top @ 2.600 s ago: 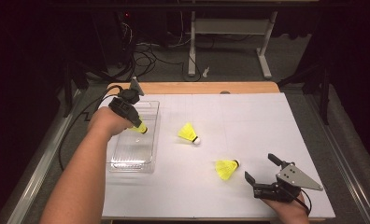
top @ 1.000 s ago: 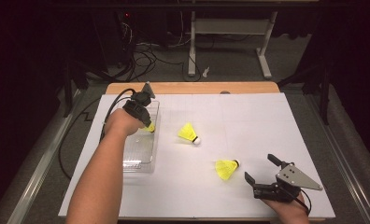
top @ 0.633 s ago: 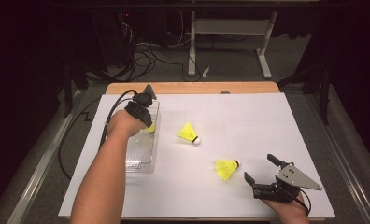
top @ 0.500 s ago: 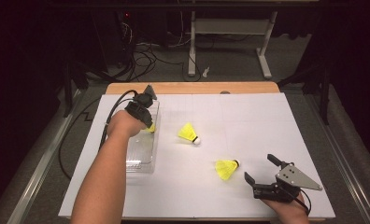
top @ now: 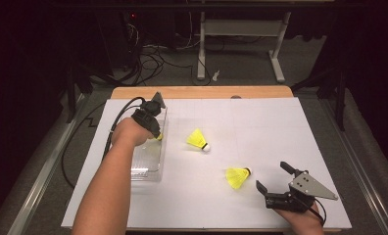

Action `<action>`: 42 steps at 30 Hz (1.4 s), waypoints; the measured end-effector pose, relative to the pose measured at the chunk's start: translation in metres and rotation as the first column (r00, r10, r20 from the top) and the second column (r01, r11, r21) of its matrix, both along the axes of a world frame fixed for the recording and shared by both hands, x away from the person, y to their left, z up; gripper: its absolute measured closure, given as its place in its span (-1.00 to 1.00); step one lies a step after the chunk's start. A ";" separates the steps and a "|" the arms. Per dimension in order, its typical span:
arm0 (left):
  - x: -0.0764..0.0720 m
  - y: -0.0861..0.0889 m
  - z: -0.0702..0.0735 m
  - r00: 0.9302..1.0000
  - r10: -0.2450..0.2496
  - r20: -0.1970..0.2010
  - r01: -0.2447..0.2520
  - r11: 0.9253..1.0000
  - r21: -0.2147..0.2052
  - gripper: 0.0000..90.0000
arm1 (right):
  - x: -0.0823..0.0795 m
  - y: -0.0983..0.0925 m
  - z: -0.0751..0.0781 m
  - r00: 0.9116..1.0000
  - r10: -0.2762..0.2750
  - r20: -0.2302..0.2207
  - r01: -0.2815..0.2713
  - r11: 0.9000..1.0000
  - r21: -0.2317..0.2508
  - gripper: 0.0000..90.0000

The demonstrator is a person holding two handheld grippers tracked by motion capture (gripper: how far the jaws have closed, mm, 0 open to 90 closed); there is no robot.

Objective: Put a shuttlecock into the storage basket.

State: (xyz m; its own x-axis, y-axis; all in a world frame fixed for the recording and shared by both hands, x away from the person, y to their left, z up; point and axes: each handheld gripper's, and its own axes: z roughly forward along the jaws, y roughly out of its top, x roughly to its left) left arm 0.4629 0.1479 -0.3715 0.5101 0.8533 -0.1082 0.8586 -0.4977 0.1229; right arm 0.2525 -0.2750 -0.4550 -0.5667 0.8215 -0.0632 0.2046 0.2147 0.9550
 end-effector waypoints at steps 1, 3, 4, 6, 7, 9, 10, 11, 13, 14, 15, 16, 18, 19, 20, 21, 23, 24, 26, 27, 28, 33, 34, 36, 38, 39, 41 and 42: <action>-0.001 0.001 0.000 1.000 0.003 0.007 -0.003 1.000 0.001 0.83 | 0.000 0.000 0.000 1.000 0.000 0.000 0.000 1.000 0.000 -0.99; -0.001 0.003 -0.001 1.000 -0.005 0.004 0.005 1.000 -0.006 0.78 | 0.000 0.000 0.000 1.000 0.000 0.000 0.000 1.000 0.000 -0.99; -0.001 0.004 -0.001 1.000 0.000 0.001 0.000 1.000 -0.003 0.72 | 0.000 0.000 0.000 1.000 0.000 0.000 0.000 1.000 0.000 -0.99; -0.003 0.006 0.001 1.000 0.014 -0.004 -0.014 1.000 -0.003 0.66 | 0.000 0.000 0.000 1.000 0.000 0.000 0.000 1.000 0.000 -0.99; -0.003 0.006 0.001 1.000 0.014 -0.004 -0.014 1.000 -0.003 0.63 | 0.000 0.000 0.000 1.000 -0.001 0.000 0.001 1.000 0.000 -0.99; -0.005 0.009 0.004 1.000 0.018 -0.006 -0.018 1.000 -0.005 0.60 | 0.000 0.000 0.000 1.000 -0.001 0.000 0.001 1.000 0.000 -0.99; -0.005 0.009 0.005 1.000 0.020 -0.010 -0.020 1.000 -0.007 0.57 | 0.000 0.000 0.000 1.000 -0.001 -0.001 0.001 1.000 -0.001 -0.99; -0.006 0.010 0.006 1.000 0.021 -0.011 -0.021 1.000 -0.009 0.55 | 0.000 0.000 0.000 1.000 0.000 0.000 0.000 1.000 -0.001 -0.99; -0.006 0.010 0.007 1.000 0.014 -0.017 -0.014 1.000 -0.014 0.52 | 0.000 0.001 0.000 1.000 0.000 0.000 0.000 1.000 -0.001 -0.99; -0.006 0.010 0.007 1.000 0.014 -0.017 -0.014 1.000 -0.014 0.51 | 0.000 0.001 0.000 1.000 0.000 0.000 0.000 1.000 -0.001 -0.99; -0.007 0.010 0.008 1.000 0.012 -0.019 -0.012 1.000 -0.014 0.49 | 0.000 0.001 0.000 1.000 0.000 0.000 0.000 1.000 -0.003 -0.99; -0.008 0.010 0.009 1.000 0.010 -0.020 -0.010 1.000 -0.017 0.48 | 0.000 0.002 0.000 1.000 0.001 0.000 -0.001 1.000 -0.003 -0.99; -0.009 0.009 0.011 1.000 0.009 -0.023 -0.010 1.000 -0.015 0.46 | 0.000 0.002 0.000 1.000 0.000 0.000 0.000 1.000 -0.003 -0.99; -0.009 0.009 0.011 1.000 0.007 -0.027 -0.007 1.000 -0.014 0.46 | 0.000 0.002 0.000 1.000 0.001 -0.001 -0.001 1.000 -0.004 -0.99; -0.010 0.009 0.012 1.000 0.009 -0.027 -0.010 1.000 -0.011 0.45 | 0.000 0.002 0.000 1.000 0.000 0.000 0.000 1.000 -0.003 -0.99; -0.010 0.009 0.012 1.000 0.008 -0.026 -0.009 1.000 -0.012 0.44 | 0.000 0.002 0.000 1.000 0.000 0.000 0.000 1.000 -0.003 -0.99; -0.011 0.009 0.013 1.000 0.009 -0.025 -0.009 1.000 -0.013 0.41 | 0.000 0.002 0.000 1.000 0.001 0.002 -0.001 1.000 -0.004 -0.99; -0.011 0.009 0.014 1.000 0.007 -0.026 -0.008 1.000 -0.015 0.41 | 0.000 0.002 0.000 1.000 0.001 0.001 -0.001 1.000 -0.004 -0.99; -0.012 0.010 0.016 1.000 0.010 -0.025 -0.010 1.000 -0.014 0.36 | 0.000 0.002 0.000 1.000 0.000 0.000 0.000 1.000 -0.004 -0.99; -0.012 0.011 0.017 1.000 0.012 -0.028 -0.013 1.000 -0.016 0.28 | 0.000 0.002 0.000 1.000 0.001 0.000 -0.001 1.000 -0.005 -0.99; -0.013 0.011 0.017 1.000 0.013 -0.028 -0.014 1.000 -0.018 0.25 | 0.000 0.002 0.000 1.000 0.000 0.000 0.000 1.000 -0.004 -0.99; -0.017 0.012 0.022 0.999 0.000 -0.037 0.000 1.000 -0.013 0.07 | 0.000 0.003 0.000 1.000 0.003 0.002 -0.003 1.000 -0.007 -0.99; -0.018 0.012 0.022 0.999 -0.004 -0.039 0.004 1.000 -0.013 0.03 | 0.000 0.003 0.000 1.000 0.004 0.001 -0.004 1.000 -0.008 -0.99; -0.019 0.011 0.024 0.999 -0.011 -0.041 0.011 1.000 -0.008 -0.03 | 0.000 0.003 0.000 1.000 0.004 0.002 -0.004 1.000 -0.009 -0.99; -0.021 0.011 0.025 0.999 -0.019 -0.040 0.019 1.000 -0.011 -0.08 | 0.000 0.003 0.000 1.000 0.004 0.002 -0.004 1.000 -0.010 -0.99; -0.022 0.011 0.026 0.999 -0.022 -0.044 0.022 1.000 -0.013 -0.10 | 0.000 0.003 0.000 1.000 0.004 0.002 -0.004 1.000 -0.011 -0.99; -0.024 0.011 0.027 0.998 -0.032 -0.047 0.031 0.999 -0.009 -0.15 | 0.000 0.003 0.000 1.000 0.005 0.001 -0.005 1.000 -0.012 -0.99; -0.025 0.010 0.028 0.998 -0.034 -0.047 0.033 0.999 -0.012 -0.18 | 0.000 0.003 0.000 1.000 0.005 0.001 -0.005 1.000 -0.012 -0.99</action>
